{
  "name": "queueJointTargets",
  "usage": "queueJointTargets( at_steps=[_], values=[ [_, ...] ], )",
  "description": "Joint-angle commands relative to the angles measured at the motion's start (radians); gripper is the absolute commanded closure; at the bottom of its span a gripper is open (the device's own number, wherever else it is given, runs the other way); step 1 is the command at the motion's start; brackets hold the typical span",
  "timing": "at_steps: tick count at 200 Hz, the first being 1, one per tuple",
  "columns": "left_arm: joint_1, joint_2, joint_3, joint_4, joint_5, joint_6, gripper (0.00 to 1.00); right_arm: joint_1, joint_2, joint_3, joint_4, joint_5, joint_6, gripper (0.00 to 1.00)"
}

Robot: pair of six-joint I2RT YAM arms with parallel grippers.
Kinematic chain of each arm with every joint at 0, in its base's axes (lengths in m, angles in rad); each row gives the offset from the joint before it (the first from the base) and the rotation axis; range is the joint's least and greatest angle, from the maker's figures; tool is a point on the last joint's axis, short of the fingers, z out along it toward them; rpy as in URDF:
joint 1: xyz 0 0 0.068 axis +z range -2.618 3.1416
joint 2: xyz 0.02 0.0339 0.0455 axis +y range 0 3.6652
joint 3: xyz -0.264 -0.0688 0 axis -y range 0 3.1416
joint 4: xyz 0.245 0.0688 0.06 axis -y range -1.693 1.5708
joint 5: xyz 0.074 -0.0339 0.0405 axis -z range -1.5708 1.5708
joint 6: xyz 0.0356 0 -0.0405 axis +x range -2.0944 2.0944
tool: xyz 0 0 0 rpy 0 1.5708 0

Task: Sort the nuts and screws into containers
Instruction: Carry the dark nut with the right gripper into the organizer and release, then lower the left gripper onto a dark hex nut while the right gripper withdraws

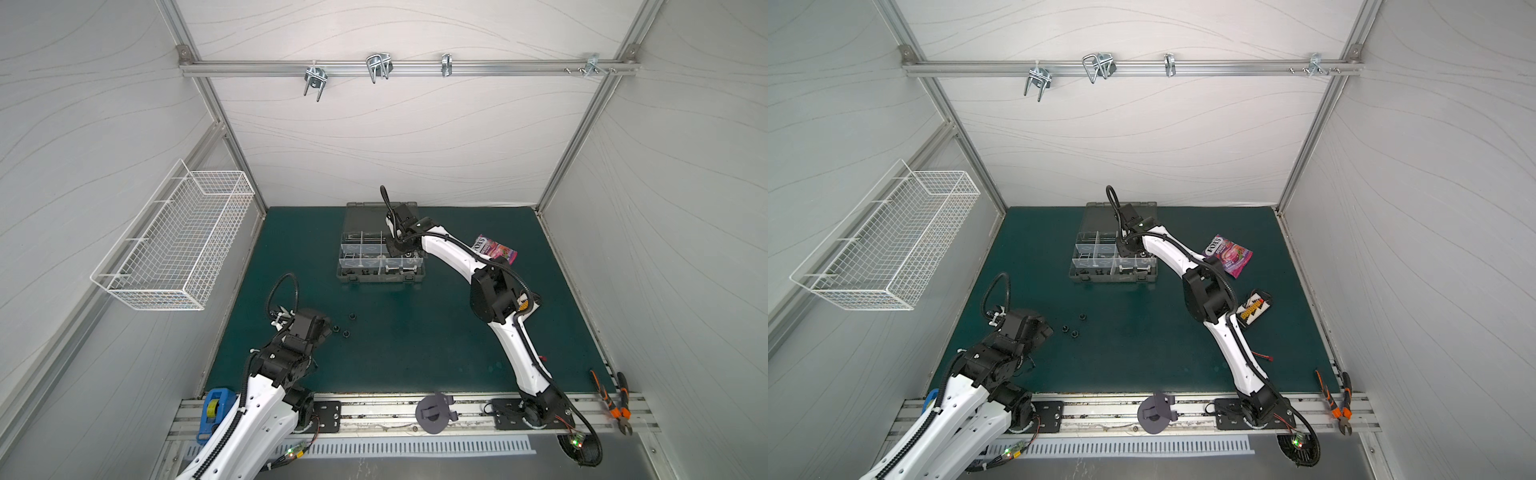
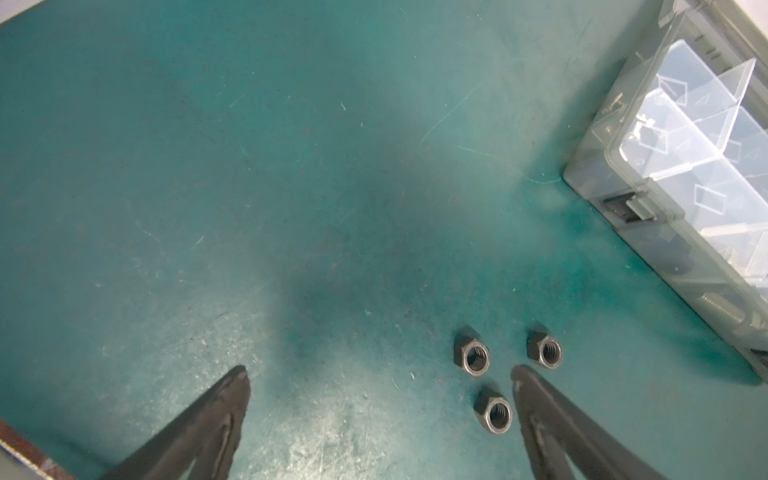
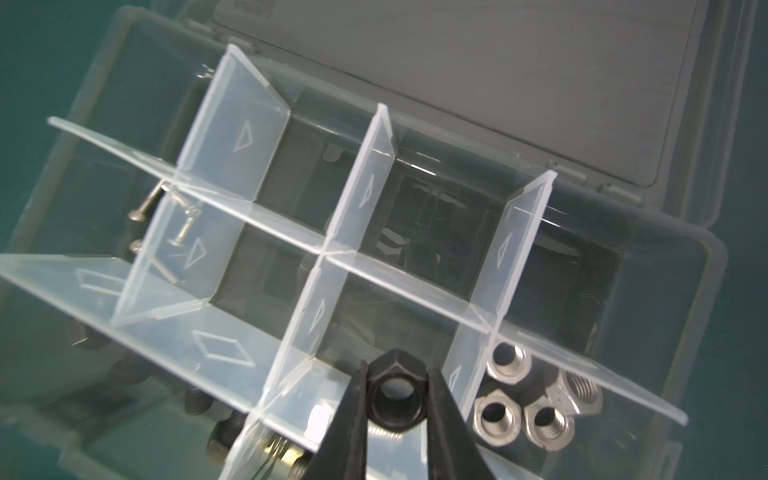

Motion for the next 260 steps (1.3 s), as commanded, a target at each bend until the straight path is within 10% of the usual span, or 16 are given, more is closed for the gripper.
queueJointTargets(
  at_steps=[1,148,191,260],
  values=[
    [0.003,0.015,0.020,0.036,0.011,0.025,0.01,-0.009,0.038,0.036,0.014,-0.015,0.001,0.90],
    [0.005,0.255,0.081,0.149,0.118,0.120,0.04,-0.010,-0.033,0.036,-0.026,0.000,-0.017,0.42],
    [0.027,0.392,0.120,0.209,0.192,0.188,0.15,-0.008,-0.177,-0.075,0.006,-0.003,-0.008,0.01],
    [0.039,0.579,0.172,0.297,0.291,0.245,0.26,-0.008,-0.432,-0.370,0.039,0.097,0.051,0.01]
  ],
)
